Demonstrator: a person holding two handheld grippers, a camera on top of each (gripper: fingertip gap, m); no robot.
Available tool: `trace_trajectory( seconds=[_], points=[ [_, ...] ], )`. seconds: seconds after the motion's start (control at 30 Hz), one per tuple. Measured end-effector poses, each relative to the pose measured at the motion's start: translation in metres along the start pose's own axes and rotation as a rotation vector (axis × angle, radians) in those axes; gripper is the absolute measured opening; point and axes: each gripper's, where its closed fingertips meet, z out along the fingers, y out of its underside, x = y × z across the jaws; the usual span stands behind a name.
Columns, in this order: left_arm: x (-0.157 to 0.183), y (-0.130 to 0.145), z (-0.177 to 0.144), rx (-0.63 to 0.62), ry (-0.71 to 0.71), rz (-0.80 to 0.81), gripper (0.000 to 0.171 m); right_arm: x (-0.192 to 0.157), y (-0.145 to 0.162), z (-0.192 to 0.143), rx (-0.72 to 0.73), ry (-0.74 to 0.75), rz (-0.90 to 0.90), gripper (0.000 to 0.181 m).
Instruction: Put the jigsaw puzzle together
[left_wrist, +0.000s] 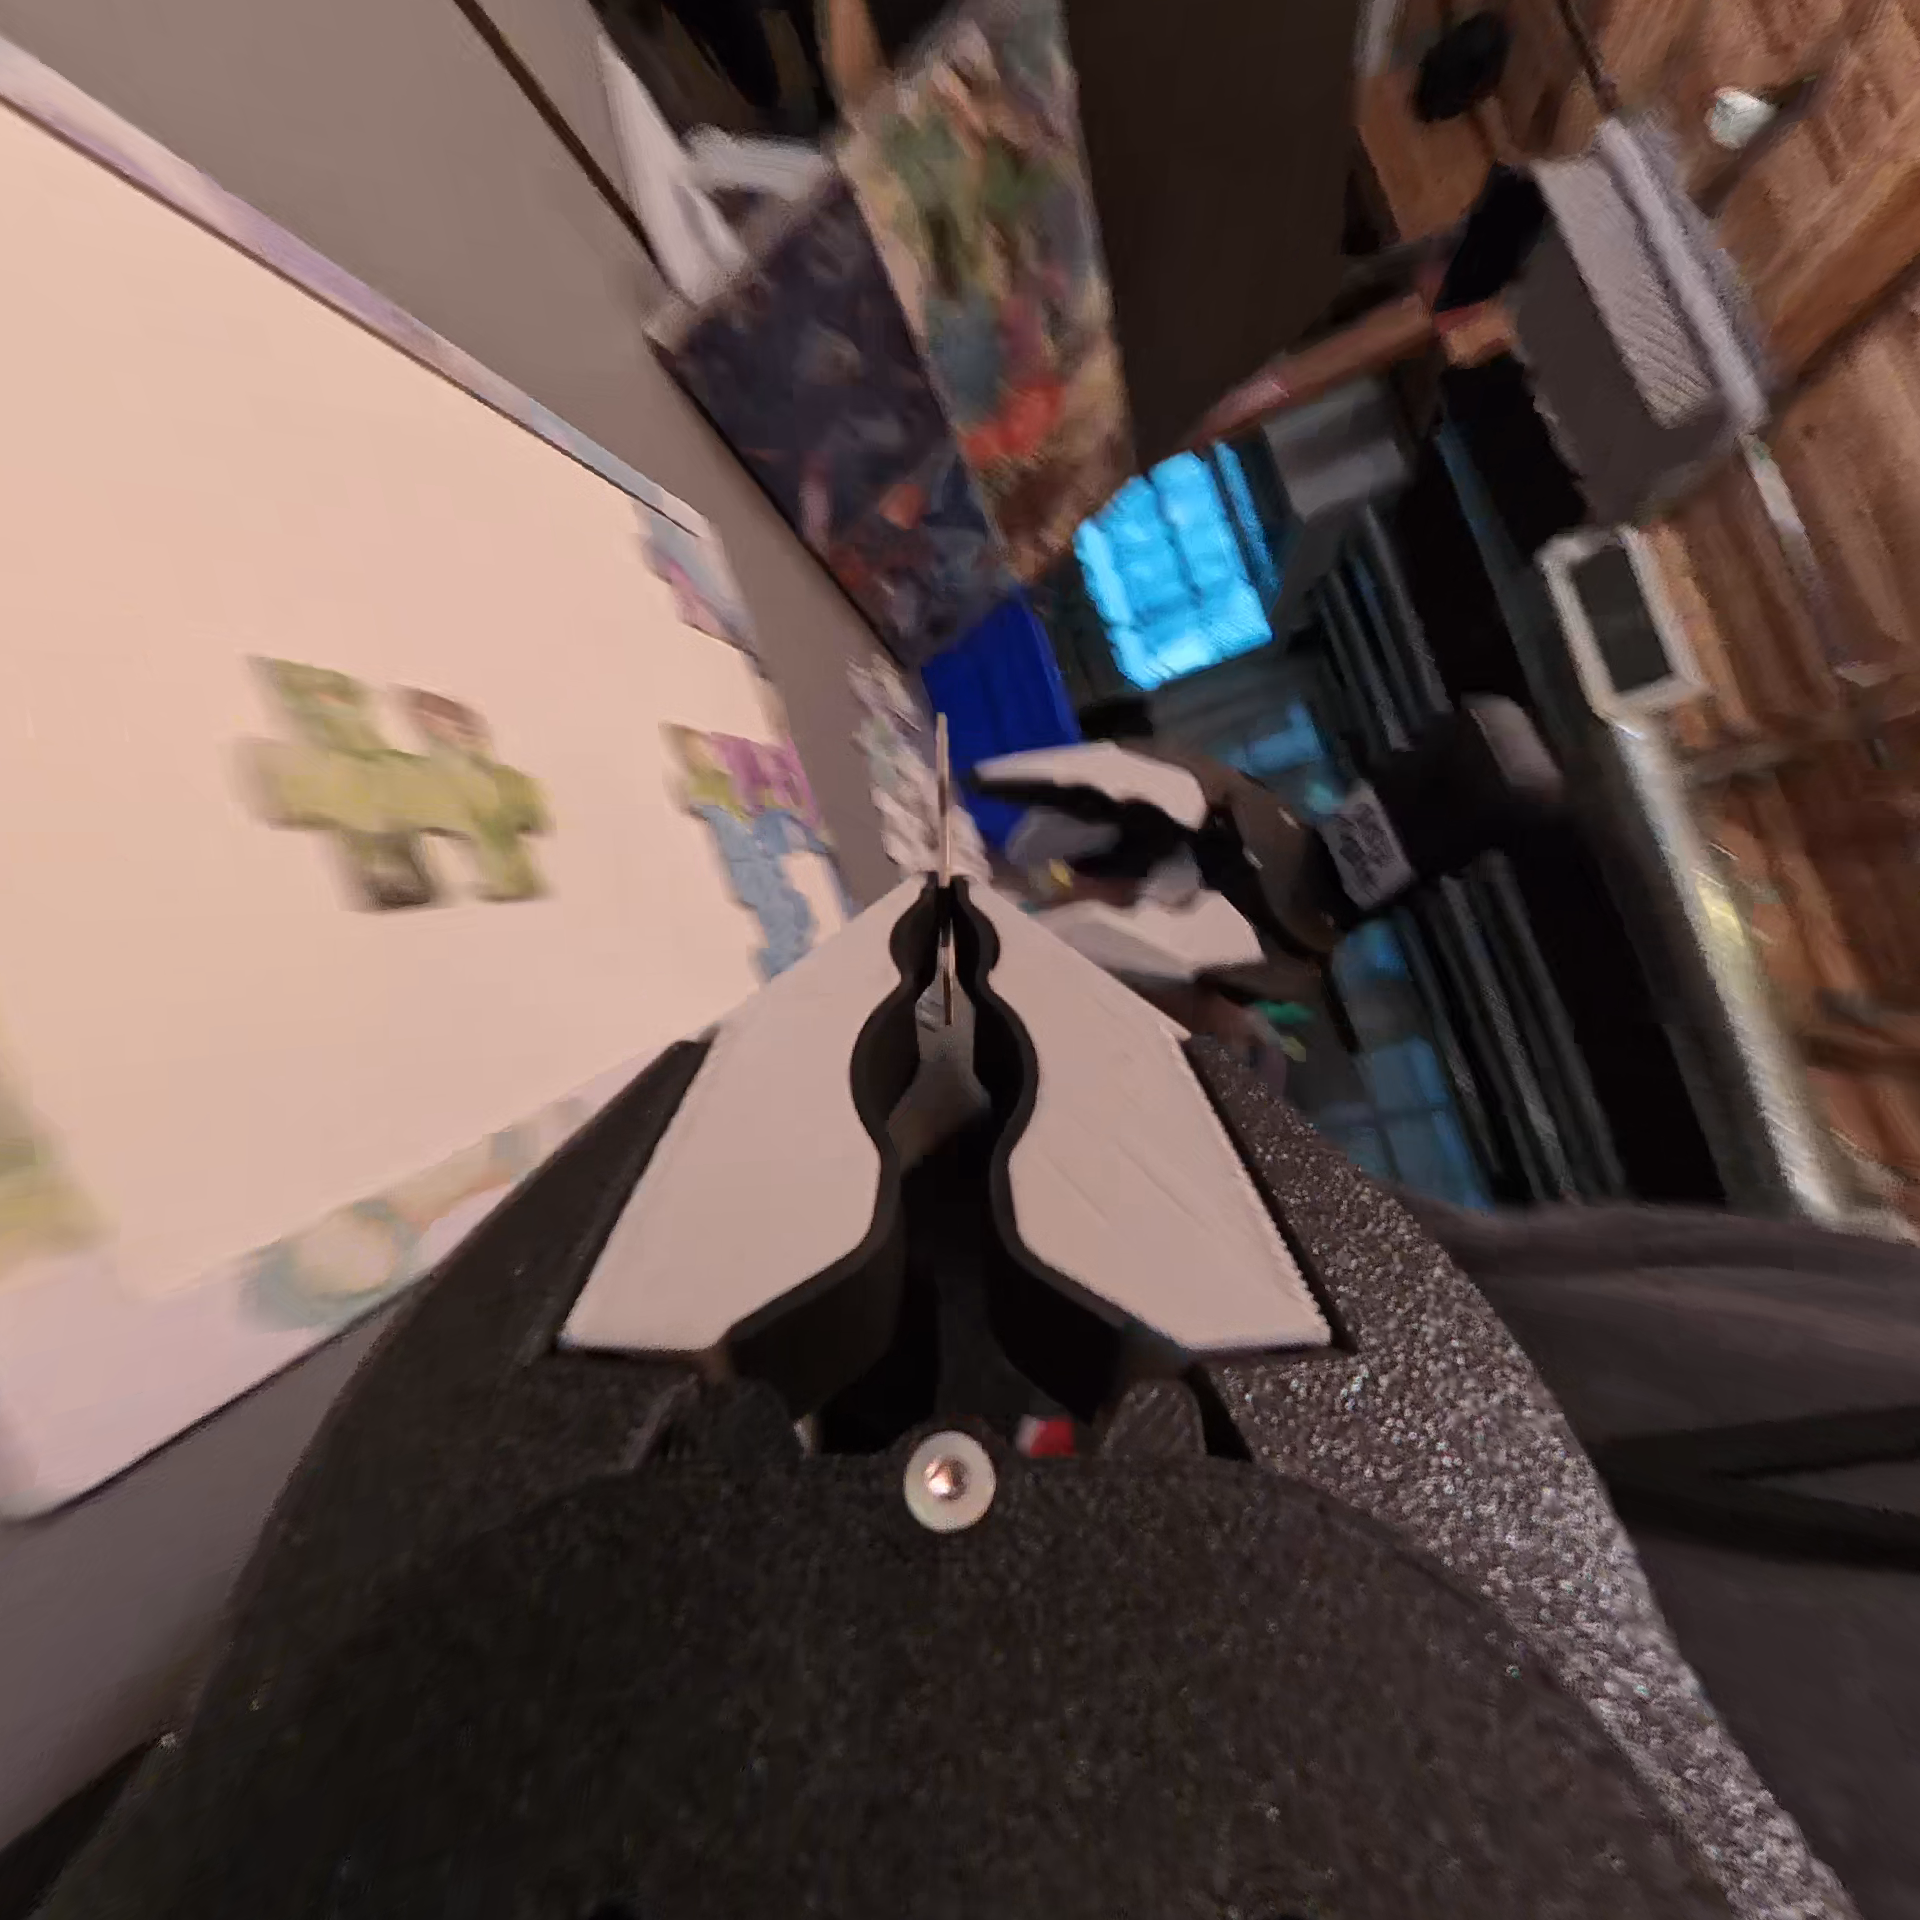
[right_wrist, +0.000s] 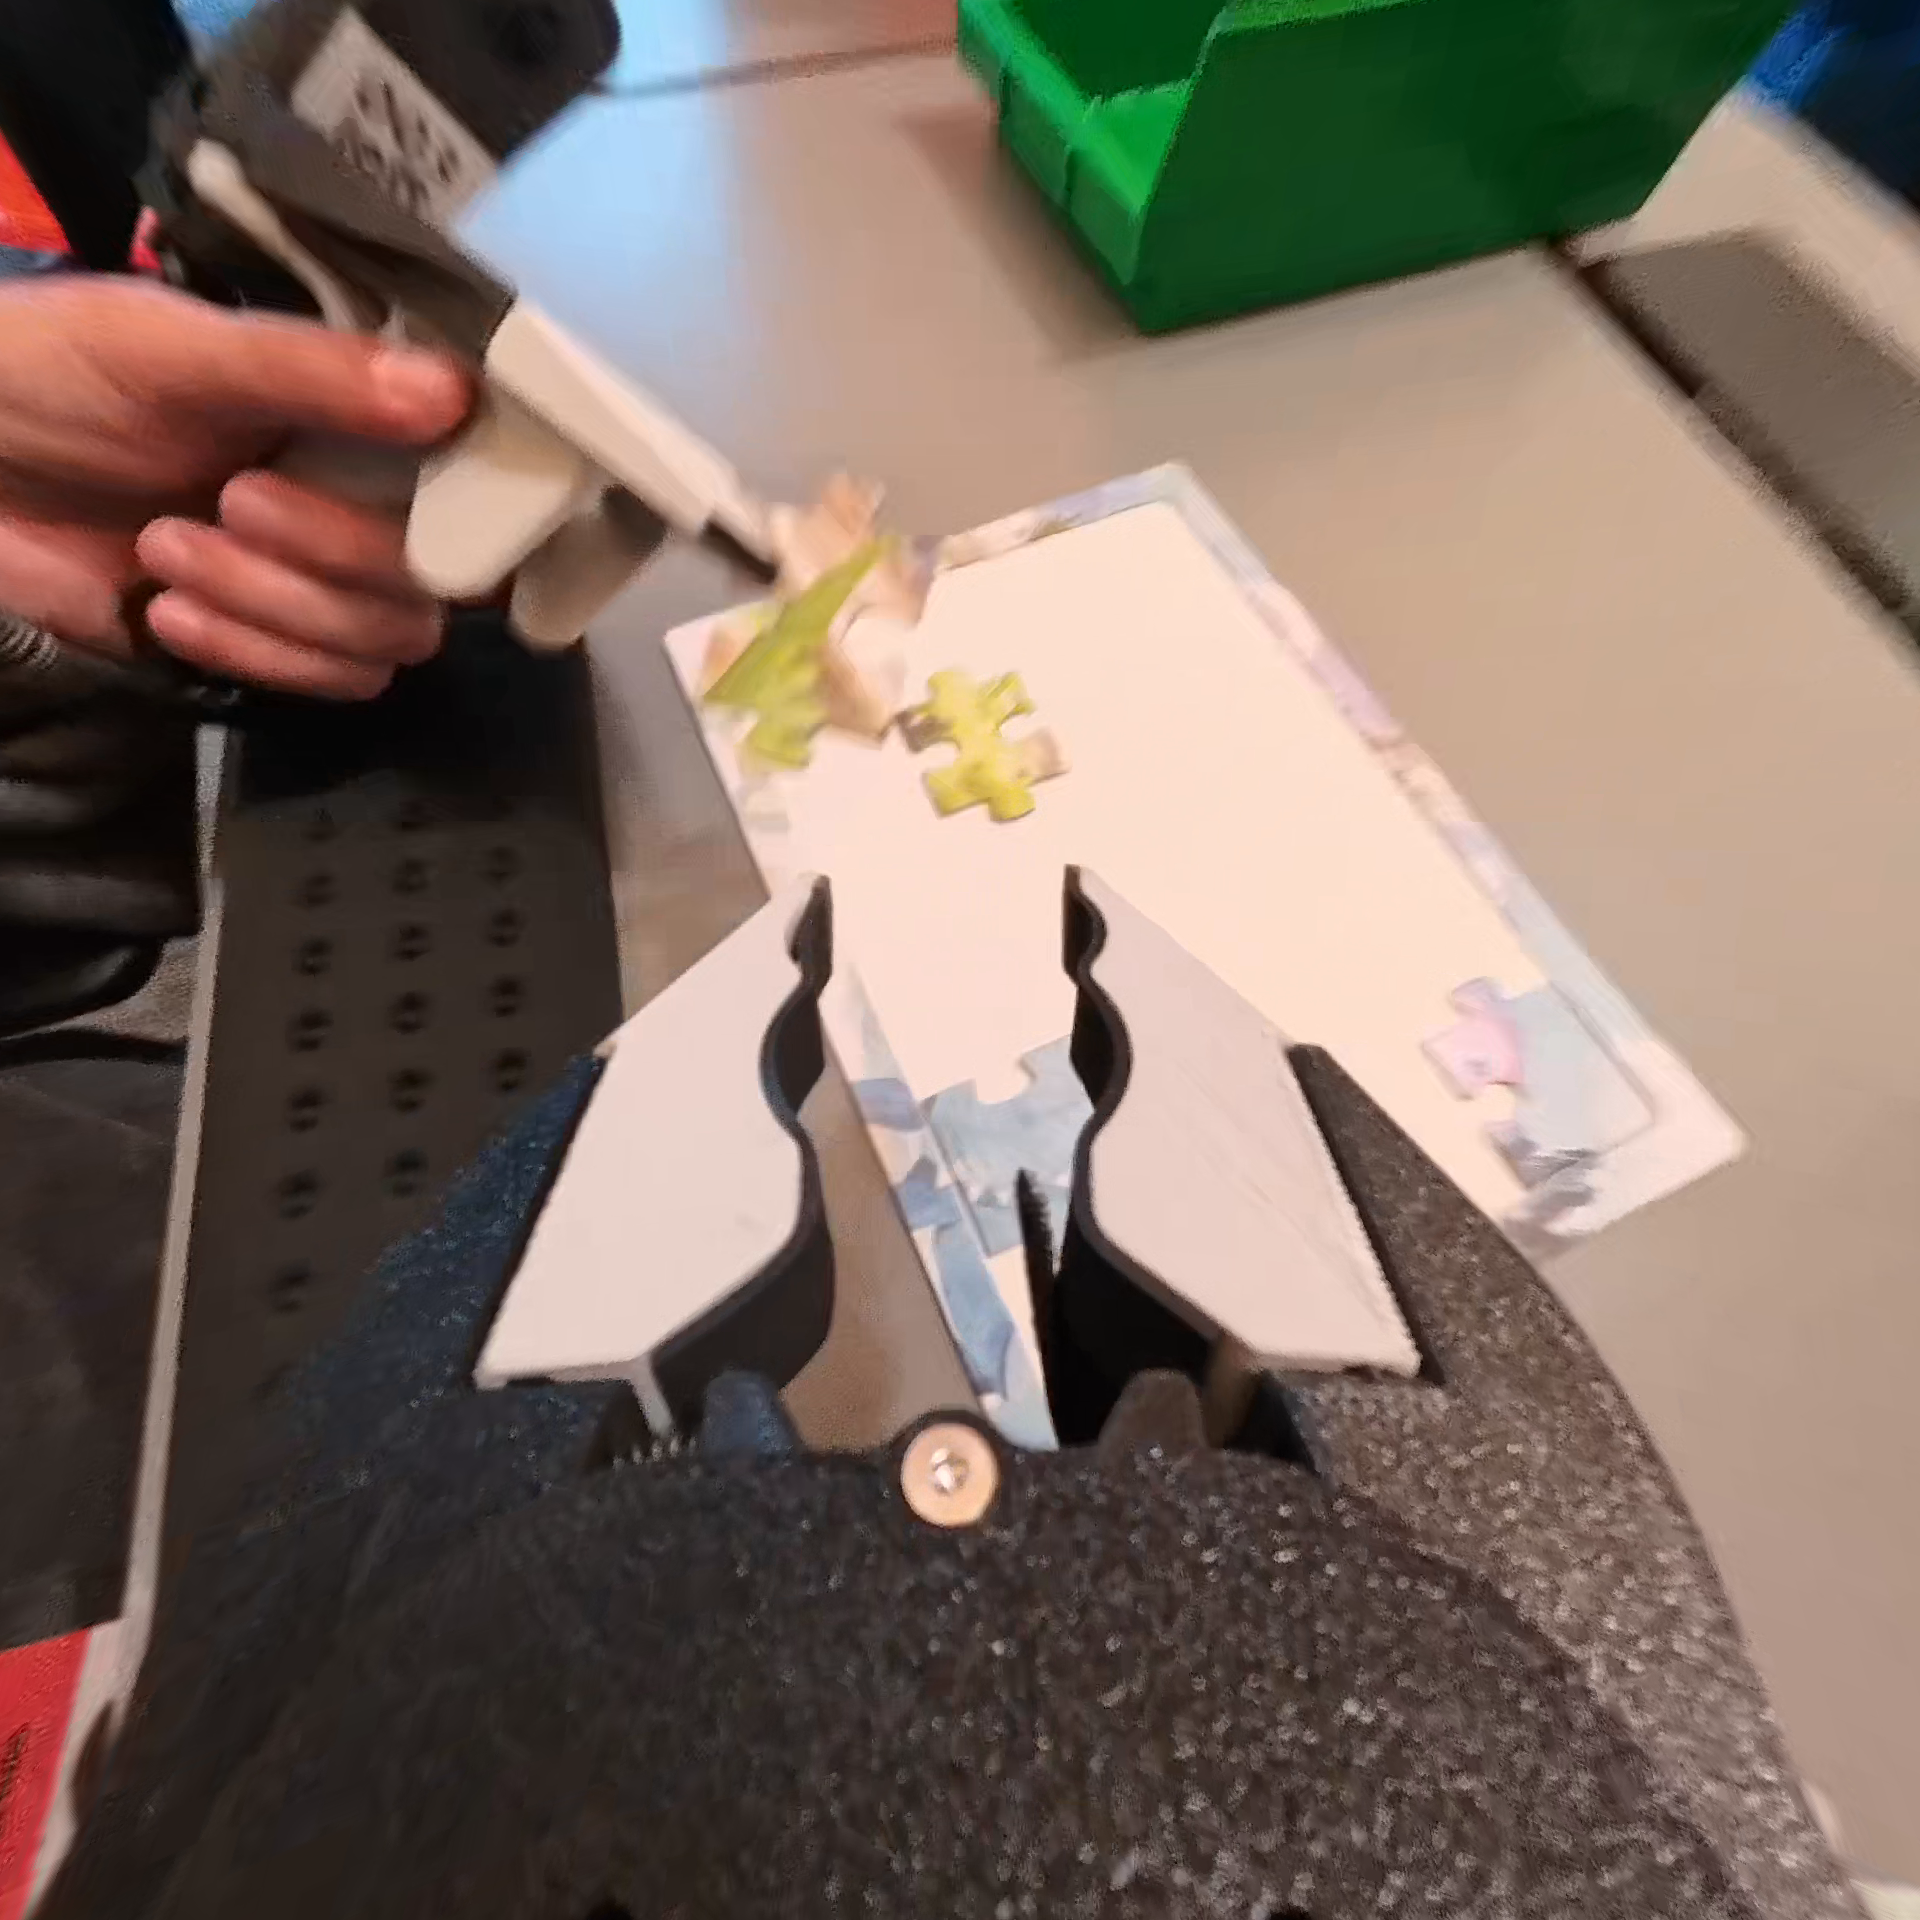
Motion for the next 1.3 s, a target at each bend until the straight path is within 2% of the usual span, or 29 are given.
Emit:
trace_trajectory(
  seconds=[0.07,0.17,0.3,0.43,0.63,0.77,0.9,0.93,1.13,1.27,1.3],
  points=[
    [-0.029,-0.022,-0.021,0.081,-0.178,0.041,0.001,-0.007,0.014,0.022,-0.101,-0.068,0.012,0.05],
    [-0.062,-0.045,-0.048,0.15,-0.371,0.064,0.001,-0.01,0.012,0.063,-0.128,-0.135,-0.068,0.047],
    [-0.077,-0.052,-0.053,0.141,-0.47,0.093,0.002,-0.001,0.001,0.108,-0.155,-0.192,-0.178,0.049],
    [-0.085,-0.05,-0.047,0.126,-0.465,0.062,0.002,0.002,0.012,0.131,-0.225,-0.205,-0.281,0.055],
    [-0.086,-0.053,-0.045,0.132,-0.434,0.034,0.001,0.006,0.015,0.133,-0.217,-0.237,-0.197,0.053],
    [-0.087,-0.053,-0.044,0.126,-0.44,0.038,0.001,0.015,0.015,0.132,-0.218,-0.226,-0.175,0.035],
    [-0.087,-0.055,-0.044,0.136,-0.448,0.039,0.002,0.016,0.015,0.132,-0.212,-0.231,-0.181,0.027],
    [-0.086,-0.056,-0.043,0.146,-0.445,0.037,0.001,0.016,0.015,0.131,-0.216,-0.231,-0.197,0.015],
    [-0.08,-0.071,-0.025,0.237,-0.41,0.006,0.001,0.028,0.022,0.113,-0.251,-0.213,-0.237,0.011],
    [-0.078,-0.08,-0.004,0.311,-0.355,-0.058,0.001,0.037,0.0,0.102,-0.119,-0.206,-0.111,0.023],
    [-0.078,-0.08,0.003,0.306,-0.349,-0.063,0.002,0.04,-0.008,0.102,-0.073,-0.2,-0.063,0.032]
  ],
)
